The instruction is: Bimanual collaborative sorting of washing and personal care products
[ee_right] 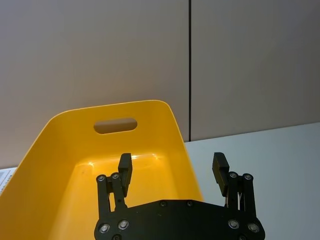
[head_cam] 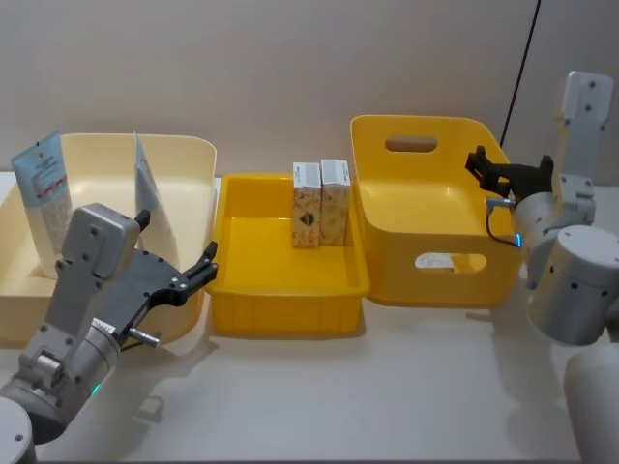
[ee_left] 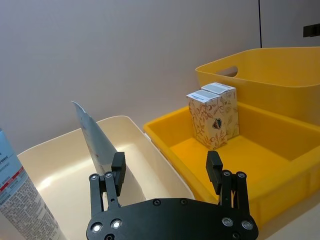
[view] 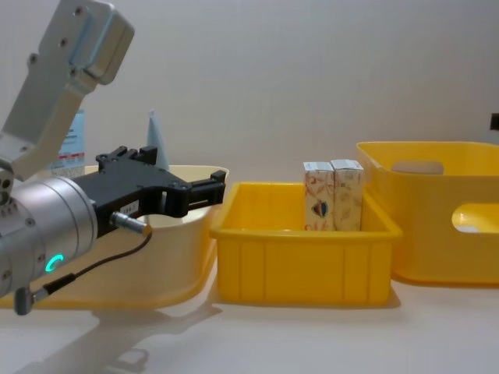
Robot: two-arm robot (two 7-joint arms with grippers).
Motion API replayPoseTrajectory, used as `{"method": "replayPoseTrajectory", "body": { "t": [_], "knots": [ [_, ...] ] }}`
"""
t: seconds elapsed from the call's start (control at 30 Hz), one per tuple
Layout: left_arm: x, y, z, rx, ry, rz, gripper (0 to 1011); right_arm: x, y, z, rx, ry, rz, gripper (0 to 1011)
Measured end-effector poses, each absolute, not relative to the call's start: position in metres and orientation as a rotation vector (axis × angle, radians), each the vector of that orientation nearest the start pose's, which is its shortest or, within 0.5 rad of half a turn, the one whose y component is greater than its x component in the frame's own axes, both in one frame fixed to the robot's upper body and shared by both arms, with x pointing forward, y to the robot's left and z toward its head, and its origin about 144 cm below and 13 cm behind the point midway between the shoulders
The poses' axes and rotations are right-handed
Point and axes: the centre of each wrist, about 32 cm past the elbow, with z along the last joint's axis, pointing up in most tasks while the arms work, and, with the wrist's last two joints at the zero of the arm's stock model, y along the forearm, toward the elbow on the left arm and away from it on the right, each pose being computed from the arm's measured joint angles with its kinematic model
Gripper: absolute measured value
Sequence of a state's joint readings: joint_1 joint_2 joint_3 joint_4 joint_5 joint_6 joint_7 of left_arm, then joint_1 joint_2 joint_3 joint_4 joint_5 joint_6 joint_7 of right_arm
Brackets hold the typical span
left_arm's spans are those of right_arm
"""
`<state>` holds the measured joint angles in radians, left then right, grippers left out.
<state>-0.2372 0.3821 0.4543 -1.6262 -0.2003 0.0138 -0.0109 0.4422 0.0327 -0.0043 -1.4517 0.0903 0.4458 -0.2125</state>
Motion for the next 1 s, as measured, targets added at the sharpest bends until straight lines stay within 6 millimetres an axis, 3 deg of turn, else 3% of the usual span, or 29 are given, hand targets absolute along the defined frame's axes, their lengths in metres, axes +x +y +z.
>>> {"method": "replayPoseTrajectory", "body": {
  "t": [0.43, 1.0],
  "knots": [
    [0.492, 0.198, 1.204, 0.061, -0.268, 1.124, 1003, 0.565, -0.239, 1.28, -0.009, 0.096, -1.768, 1001],
    [0.492, 0.198, 1.204, 0.061, -0.268, 1.124, 1003, 0.546, -0.246, 1.31, 0.212, -0.027, -1.782, 1001]
  ]
}}
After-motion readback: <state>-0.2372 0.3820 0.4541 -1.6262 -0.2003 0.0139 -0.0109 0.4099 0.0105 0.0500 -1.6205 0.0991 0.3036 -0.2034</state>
